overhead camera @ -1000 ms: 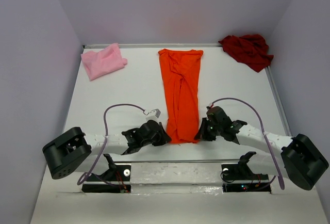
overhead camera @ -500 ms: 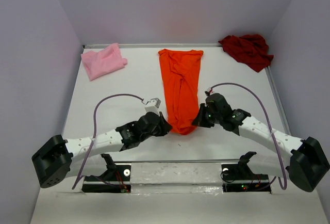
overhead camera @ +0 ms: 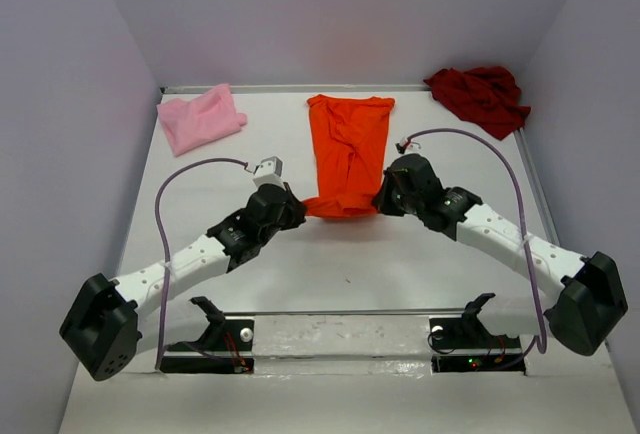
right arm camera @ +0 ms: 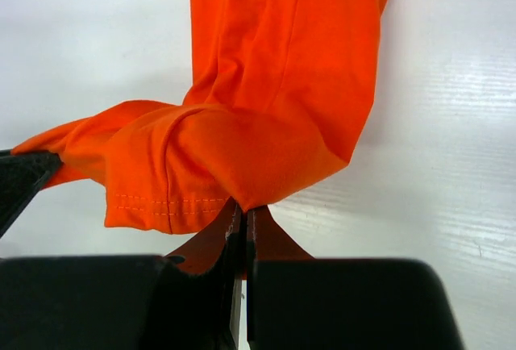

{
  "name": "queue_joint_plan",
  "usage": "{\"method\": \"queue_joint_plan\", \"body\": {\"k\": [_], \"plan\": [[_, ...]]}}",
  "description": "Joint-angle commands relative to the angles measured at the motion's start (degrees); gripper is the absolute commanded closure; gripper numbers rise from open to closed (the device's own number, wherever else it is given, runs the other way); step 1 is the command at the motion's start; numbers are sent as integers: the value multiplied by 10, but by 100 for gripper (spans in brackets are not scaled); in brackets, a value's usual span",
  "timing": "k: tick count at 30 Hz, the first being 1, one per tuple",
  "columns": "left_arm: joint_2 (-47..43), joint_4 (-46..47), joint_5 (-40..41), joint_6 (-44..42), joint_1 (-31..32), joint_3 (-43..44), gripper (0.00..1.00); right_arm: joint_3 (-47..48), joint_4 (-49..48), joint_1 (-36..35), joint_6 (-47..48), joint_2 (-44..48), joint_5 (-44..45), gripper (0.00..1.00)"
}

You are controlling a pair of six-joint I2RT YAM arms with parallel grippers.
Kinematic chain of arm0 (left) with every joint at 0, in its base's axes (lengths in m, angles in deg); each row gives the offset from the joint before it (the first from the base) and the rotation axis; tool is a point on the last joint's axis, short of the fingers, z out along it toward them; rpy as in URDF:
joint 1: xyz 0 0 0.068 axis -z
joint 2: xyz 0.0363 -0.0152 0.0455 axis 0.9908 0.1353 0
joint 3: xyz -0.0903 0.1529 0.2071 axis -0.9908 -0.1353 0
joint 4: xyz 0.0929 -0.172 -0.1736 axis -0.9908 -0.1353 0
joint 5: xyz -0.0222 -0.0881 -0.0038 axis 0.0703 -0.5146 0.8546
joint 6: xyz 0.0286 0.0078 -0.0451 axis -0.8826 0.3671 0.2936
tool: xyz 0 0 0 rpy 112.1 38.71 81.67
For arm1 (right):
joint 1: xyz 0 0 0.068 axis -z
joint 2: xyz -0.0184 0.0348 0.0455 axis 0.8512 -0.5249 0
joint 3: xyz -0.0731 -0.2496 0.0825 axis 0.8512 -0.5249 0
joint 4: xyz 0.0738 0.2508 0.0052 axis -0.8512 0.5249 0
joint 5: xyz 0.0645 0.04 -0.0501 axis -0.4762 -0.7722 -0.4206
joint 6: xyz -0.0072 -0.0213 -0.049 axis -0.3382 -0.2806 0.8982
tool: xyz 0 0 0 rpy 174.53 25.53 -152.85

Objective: Fold and stack the t-shirts
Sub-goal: Fold the rectangle-folded T-shirt at the center of the board.

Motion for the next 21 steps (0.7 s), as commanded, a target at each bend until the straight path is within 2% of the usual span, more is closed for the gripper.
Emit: {"method": "queue_joint_plan", "body": {"k": [1, 11, 21], "plan": [[-4, 14, 3, -42, -30, 32, 100, 46, 0, -6, 28, -36, 68, 100], [108, 73, -10, -67, -39, 104, 100, 96, -38, -6, 49, -140, 98, 100], [223, 77, -11, -112, -71, 204, 100, 153, -61, -1, 70, -212, 172, 100]]}}
